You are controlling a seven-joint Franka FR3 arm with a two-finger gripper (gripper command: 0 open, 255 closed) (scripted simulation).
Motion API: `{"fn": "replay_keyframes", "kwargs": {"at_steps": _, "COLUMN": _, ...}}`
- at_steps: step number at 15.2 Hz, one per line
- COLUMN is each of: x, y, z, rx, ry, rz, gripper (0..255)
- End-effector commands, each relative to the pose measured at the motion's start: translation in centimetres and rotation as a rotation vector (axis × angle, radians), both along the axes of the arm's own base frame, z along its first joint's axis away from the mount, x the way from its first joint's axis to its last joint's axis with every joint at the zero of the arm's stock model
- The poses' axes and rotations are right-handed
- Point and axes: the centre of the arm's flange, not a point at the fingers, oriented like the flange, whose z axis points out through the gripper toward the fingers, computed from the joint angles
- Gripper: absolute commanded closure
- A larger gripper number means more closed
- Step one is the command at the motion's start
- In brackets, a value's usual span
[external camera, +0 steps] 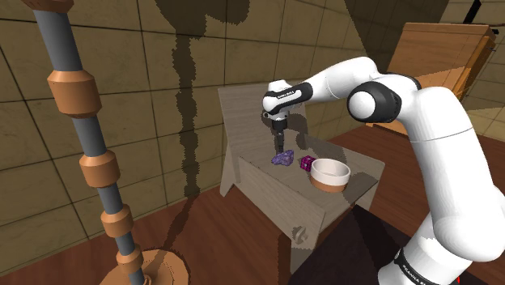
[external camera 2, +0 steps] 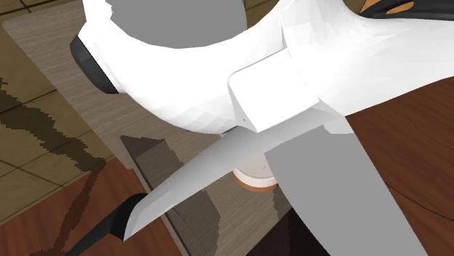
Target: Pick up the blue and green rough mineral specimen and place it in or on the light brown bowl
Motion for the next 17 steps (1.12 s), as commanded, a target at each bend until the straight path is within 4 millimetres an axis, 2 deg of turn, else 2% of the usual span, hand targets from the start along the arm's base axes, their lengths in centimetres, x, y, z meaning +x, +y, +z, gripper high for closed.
{"fn": "replay_keyframes", "kwargs": {"at_steps": 1, "x": 0.0, "y": 0.0, "z": 0.0, "rx": 0.0, "ry": 0.0, "rz": 0.0, "gripper": 255}}
{"fn": "replay_keyframes", "kwargs": {"at_steps": 10, "x": 0.0, "y": 0.0, "z": 0.0, "rx": 0.0, "ry": 0.0, "rz": 0.0, "gripper": 255}}
{"fn": "replay_keyframes", "kwargs": {"at_steps": 11, "x": 0.0, "y": 0.0, "z": 0.0, "rx": 0.0, "ry": 0.0, "rz": 0.0, "gripper": 0}}
{"fn": "replay_keyframes", "kwargs": {"at_steps": 14, "x": -2.8, "y": -4.1, "z": 0.0, "rx": 0.087, "ry": -0.088, "rz": 0.351, "gripper": 0}}
{"fn": "replay_keyframes", "kwargs": {"at_steps": 17, "x": -4.1, "y": -8.8, "z": -0.6, "rx": 0.174, "ry": -0.175, "rz": 0.701, "gripper": 0}}
